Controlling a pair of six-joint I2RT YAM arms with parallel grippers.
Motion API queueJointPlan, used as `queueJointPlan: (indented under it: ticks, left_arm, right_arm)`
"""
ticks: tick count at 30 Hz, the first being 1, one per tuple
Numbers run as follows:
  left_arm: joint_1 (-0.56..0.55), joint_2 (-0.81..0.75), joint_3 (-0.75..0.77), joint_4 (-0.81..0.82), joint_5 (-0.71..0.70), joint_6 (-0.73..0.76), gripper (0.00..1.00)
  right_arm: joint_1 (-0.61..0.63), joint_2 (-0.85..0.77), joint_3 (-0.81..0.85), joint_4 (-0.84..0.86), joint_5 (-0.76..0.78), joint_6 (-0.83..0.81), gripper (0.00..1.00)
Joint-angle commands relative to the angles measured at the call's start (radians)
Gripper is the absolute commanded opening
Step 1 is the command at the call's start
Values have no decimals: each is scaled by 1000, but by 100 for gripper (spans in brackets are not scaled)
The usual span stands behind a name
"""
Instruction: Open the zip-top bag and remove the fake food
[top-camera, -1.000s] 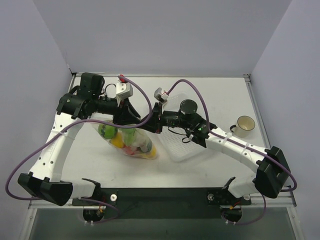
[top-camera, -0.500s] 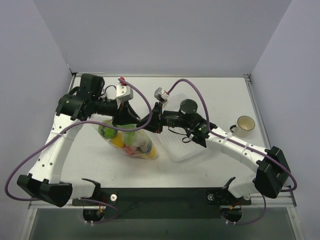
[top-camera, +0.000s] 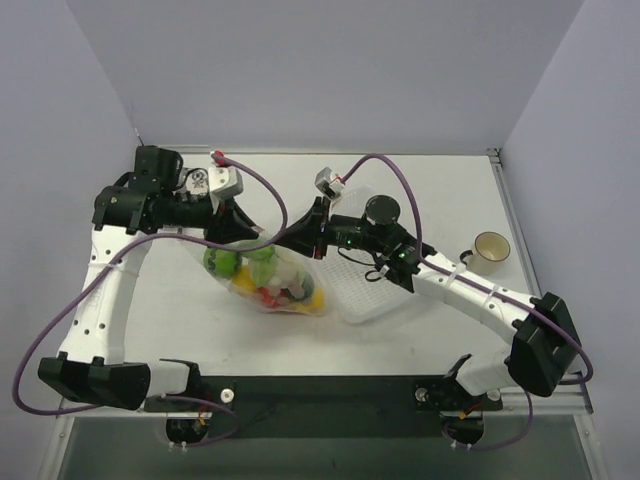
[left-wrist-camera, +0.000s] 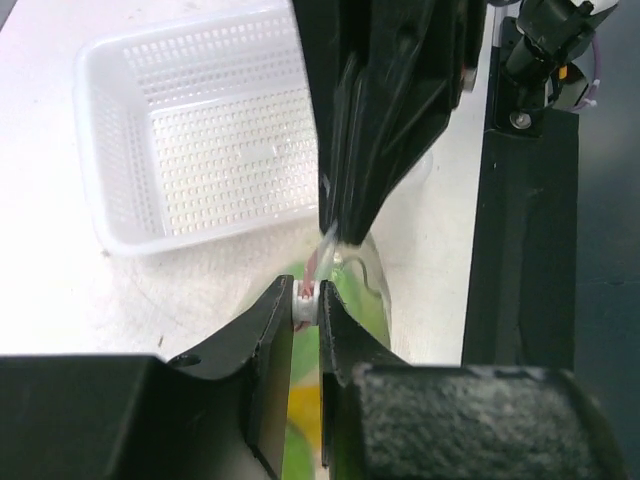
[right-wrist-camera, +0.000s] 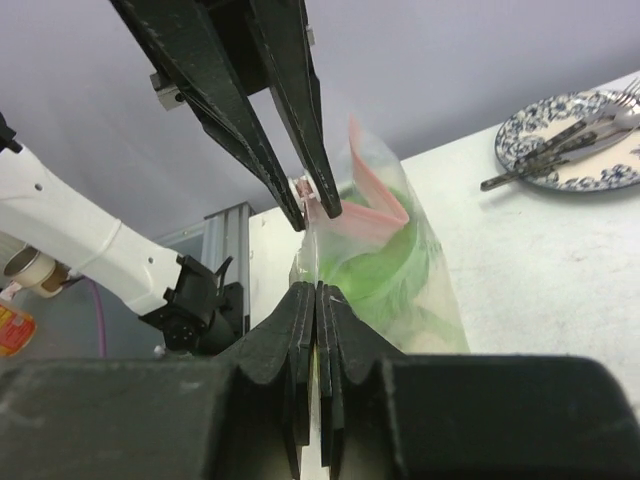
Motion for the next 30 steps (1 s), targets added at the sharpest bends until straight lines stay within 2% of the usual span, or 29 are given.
queueJointPlan:
  ticks: [1, 2, 5, 8, 11, 12, 14, 15, 18, 30]
  left_arm:
    - [238, 38, 95, -184, -71, 210, 0]
    - [299, 50, 112, -209, -49, 251, 0]
    - [357, 90, 167, -281, 1, 292, 0]
    - [331, 96, 180, -309, 63, 283, 0]
    - [265, 75, 174, -263, 77, 197, 0]
    - [219, 60, 168, -248, 72, 172, 0]
    - [126, 29, 138, -186, 46, 94, 0]
    - [68, 20, 126, -170, 39, 73, 0]
    - [3, -11, 106, -126, 19, 22, 0]
    - [-10, -22, 129, -186, -9, 55, 0]
  right_arm:
    - [-57, -63, 37, 74, -32, 0, 0]
    - [-57, -61, 37, 77, -34, 3, 0]
    - [-54, -44, 40, 100, -45, 26, 0]
    - [-45, -18, 60, 119, -54, 45, 0]
    - [-21, 2, 92, 102, -42, 22, 7]
    - [-11, 3, 102, 67, -31, 5, 16]
    - [19, 5, 135, 4, 9, -59, 28]
    - [28, 6, 151, -18, 23, -79, 39]
    - [53, 14, 189, -62, 15, -136, 46]
    - [73, 35, 208, -139, -75, -188, 48]
